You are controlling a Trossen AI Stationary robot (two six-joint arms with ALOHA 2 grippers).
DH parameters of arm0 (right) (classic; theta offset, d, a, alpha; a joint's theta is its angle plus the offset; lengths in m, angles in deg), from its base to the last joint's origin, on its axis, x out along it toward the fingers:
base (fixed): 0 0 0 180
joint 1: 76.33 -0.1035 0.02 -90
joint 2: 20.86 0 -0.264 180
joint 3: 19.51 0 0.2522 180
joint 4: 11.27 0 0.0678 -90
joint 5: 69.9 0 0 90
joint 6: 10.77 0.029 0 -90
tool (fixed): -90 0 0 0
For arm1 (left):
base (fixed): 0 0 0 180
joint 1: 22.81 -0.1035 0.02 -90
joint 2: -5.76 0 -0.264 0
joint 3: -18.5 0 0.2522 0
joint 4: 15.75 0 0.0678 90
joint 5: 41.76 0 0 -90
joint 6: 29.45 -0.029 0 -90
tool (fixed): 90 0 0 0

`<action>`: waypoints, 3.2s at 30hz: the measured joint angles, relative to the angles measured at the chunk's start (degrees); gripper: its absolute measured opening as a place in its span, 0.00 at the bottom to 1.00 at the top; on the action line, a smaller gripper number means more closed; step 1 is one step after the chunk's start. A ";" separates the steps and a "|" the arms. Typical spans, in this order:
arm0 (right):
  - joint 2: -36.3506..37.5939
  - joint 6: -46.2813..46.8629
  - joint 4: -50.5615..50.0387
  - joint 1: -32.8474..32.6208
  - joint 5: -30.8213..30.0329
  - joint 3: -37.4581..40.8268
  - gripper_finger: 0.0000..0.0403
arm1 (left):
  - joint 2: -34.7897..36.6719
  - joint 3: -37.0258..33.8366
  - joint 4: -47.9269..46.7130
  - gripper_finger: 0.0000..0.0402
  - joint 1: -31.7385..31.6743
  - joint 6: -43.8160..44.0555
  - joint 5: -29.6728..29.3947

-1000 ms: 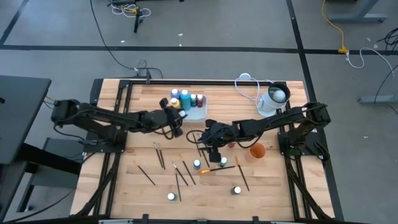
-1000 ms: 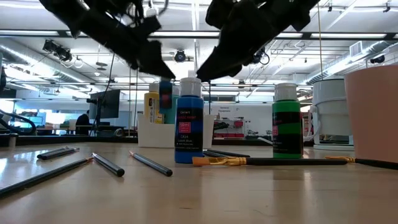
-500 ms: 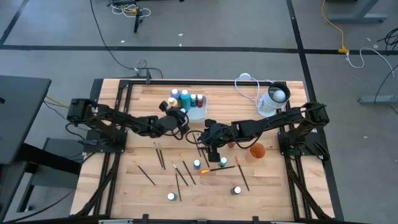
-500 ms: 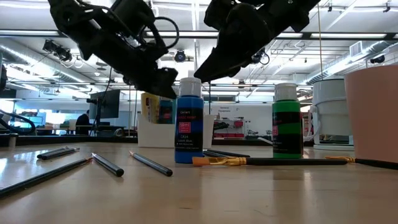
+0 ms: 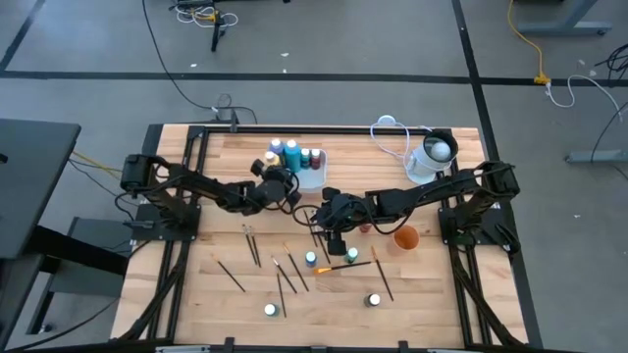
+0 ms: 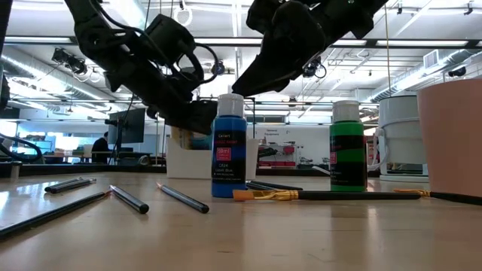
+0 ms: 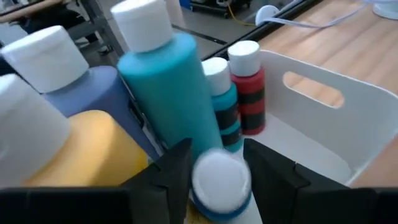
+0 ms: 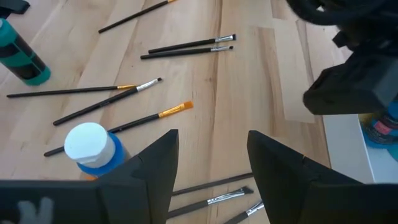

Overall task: Pick & Place Paint Supplies
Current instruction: Put the blue paint bottle into the white bin

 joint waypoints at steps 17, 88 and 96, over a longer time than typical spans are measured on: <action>0.00 -0.04 0.06 0.00 0.01 0.02 0.49 | 0.43 0.00 10.62 0.36 -0.66 -13.28 1.95; -0.63 -0.88 17.49 3.64 -15.98 -0.01 0.30 | 26.26 -0.02 -4.98 0.33 19.52 -15.00 -0.15; -4.55 3.77 21.44 15.62 -13.88 0.09 0.29 | 26.26 0.00 -4.99 0.33 19.52 -15.00 0.71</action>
